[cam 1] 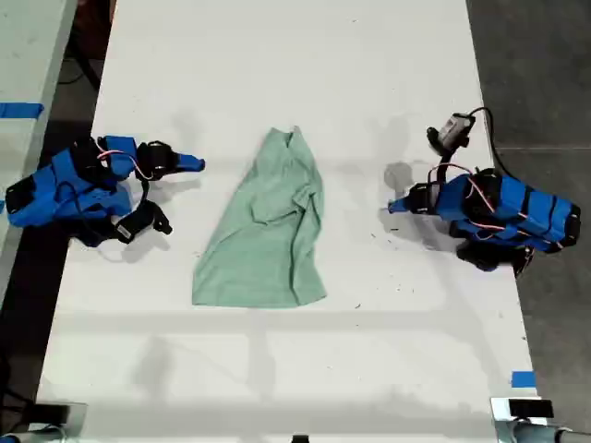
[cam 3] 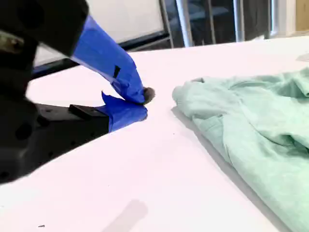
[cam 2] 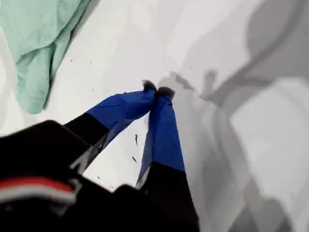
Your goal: Fold t shirt
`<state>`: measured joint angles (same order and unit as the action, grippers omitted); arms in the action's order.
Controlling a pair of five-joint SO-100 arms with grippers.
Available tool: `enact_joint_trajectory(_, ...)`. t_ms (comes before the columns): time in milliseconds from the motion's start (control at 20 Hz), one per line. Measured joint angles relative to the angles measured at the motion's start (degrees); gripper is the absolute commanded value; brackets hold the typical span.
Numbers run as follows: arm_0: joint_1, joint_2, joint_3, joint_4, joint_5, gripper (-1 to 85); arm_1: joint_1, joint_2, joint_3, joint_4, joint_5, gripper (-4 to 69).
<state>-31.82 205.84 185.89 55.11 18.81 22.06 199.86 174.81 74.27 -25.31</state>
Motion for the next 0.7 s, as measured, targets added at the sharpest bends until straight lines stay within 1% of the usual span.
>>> enact_joint_trajectory(50,0.0,0.0,0.0,0.2,-0.1,-0.4,0.0,0.0,0.0,0.0,0.1,0.8)
enact_joint_trajectory(100,1.8,0.0,-2.6,0.7,-2.5,-0.4,-0.1,0.0,0.0,0.0,0.6,0.8)
enact_joint_trajectory(150,5.7,0.0,-5.7,0.8,-5.2,-0.4,-0.1,0.0,0.0,0.0,0.9,0.8)
enact_joint_trajectory(200,7.6,0.0,-7.0,0.8,-6.2,-0.4,-0.1,0.0,0.0,0.0,1.0,0.8)
enact_joint_trajectory(350,8.7,0.0,-8.8,0.7,-6.7,-0.4,-0.1,0.0,0.0,0.0,1.1,0.8)
enact_joint_trajectory(450,10.2,0.0,-10.6,-0.7,-6.7,-0.4,-0.1,0.0,0.0,0.0,1.1,0.8)
enact_joint_trajectory(600,13.6,-0.7,-15.0,-2.1,-6.7,-0.4,-0.1,0.0,0.0,0.0,1.1,0.8)
enact_joint_trajectory(700,16.9,-6.4,-19.9,-2.9,-7.4,-0.4,-0.1,0.0,0.0,0.0,1.1,0.8)
